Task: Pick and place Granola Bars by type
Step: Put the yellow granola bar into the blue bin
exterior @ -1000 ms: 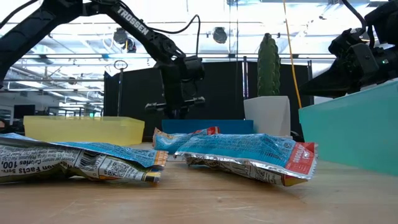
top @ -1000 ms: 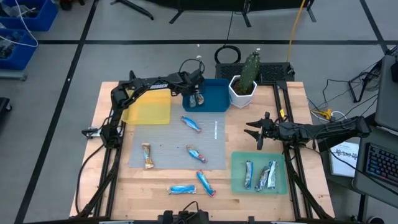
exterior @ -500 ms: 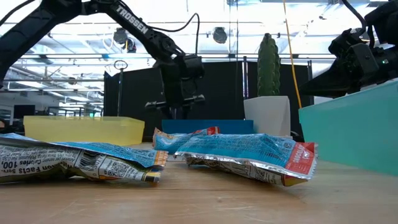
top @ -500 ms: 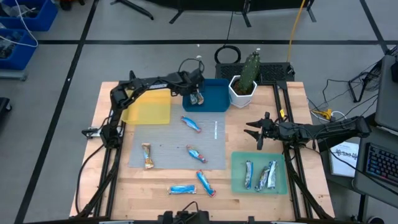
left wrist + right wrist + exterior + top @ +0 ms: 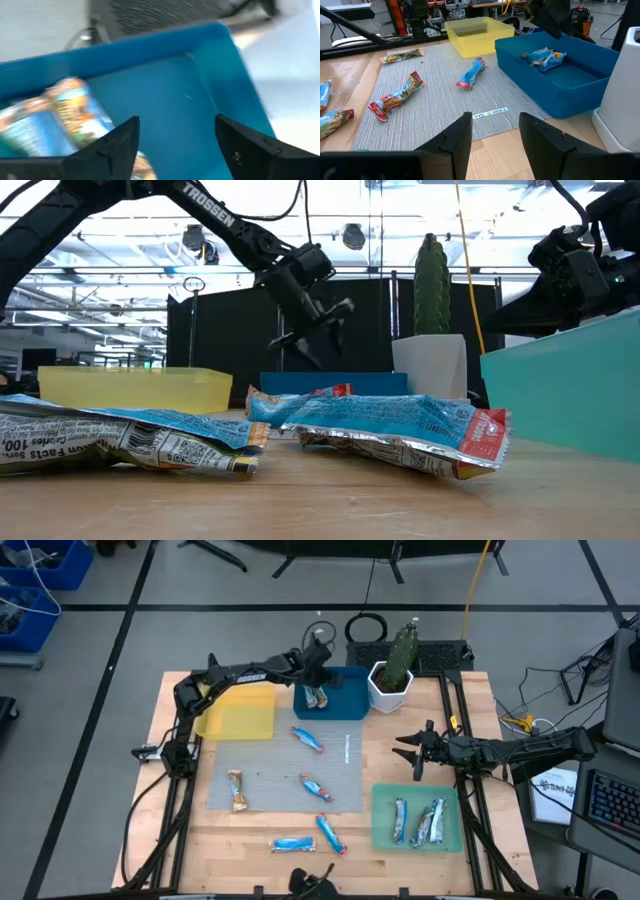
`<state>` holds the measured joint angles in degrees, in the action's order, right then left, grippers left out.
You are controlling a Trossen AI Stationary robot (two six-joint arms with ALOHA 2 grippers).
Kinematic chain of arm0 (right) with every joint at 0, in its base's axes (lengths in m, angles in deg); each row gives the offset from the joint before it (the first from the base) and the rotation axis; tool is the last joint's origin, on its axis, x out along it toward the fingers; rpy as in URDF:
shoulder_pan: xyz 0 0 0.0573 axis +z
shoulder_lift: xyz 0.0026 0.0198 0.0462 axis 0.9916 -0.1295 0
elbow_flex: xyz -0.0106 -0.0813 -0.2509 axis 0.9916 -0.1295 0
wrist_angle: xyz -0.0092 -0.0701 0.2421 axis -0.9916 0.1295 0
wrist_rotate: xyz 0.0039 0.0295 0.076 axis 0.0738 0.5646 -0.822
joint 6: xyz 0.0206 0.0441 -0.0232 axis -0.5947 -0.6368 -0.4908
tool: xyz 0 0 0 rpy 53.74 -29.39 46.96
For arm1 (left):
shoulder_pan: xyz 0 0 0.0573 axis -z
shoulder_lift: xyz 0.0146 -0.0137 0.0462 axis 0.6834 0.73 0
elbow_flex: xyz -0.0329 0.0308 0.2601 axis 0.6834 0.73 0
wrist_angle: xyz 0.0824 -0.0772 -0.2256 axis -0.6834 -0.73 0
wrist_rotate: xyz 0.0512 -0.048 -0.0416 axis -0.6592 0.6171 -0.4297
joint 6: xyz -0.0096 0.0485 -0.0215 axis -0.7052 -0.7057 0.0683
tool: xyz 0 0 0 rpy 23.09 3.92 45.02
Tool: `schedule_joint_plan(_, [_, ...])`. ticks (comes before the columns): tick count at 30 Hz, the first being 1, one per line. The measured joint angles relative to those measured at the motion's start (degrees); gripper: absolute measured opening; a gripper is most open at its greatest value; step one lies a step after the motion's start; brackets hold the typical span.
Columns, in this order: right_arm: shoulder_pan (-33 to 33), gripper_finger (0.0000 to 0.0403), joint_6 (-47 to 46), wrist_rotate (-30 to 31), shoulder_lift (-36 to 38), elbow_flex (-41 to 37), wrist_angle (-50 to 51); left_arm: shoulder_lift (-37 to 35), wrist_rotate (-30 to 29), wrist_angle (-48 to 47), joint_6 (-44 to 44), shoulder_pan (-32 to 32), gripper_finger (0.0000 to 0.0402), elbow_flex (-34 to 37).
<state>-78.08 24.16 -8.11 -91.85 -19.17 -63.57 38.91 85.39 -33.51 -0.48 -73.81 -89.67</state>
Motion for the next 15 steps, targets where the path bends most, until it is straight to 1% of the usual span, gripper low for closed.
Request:
schedule_joint_plan(3, [0.01, 0.0157, 0.0, 0.0, 0.01, 0.0, 0.0, -0.59, 5.52, 0.06, -5.48, 0.07, 0.029, 0.0])
schedule_joint_plan(4, [0.01, 0.0157, 0.0, 0.0, 0.0, 0.0, 0.0, -0.94, 6.31, -0.17, -6.5, 0.09, 0.0299, 0.0])
schedule_joint_plan(10, [-0.01, 0.0157, 0.0, -0.02, 0.0, 0.0, 0.0, -4.91, 5.7, -2.57, -11.94, 0.0, 0.0345, -0.02])
schedule_joint_plan(15, [0.0, 0.0157, 0.0, 0.0, 0.02, -0.01, 0.0, -8.45, 4.78, -4.33, -12.91, -0.21, 0.0362, -0.02])
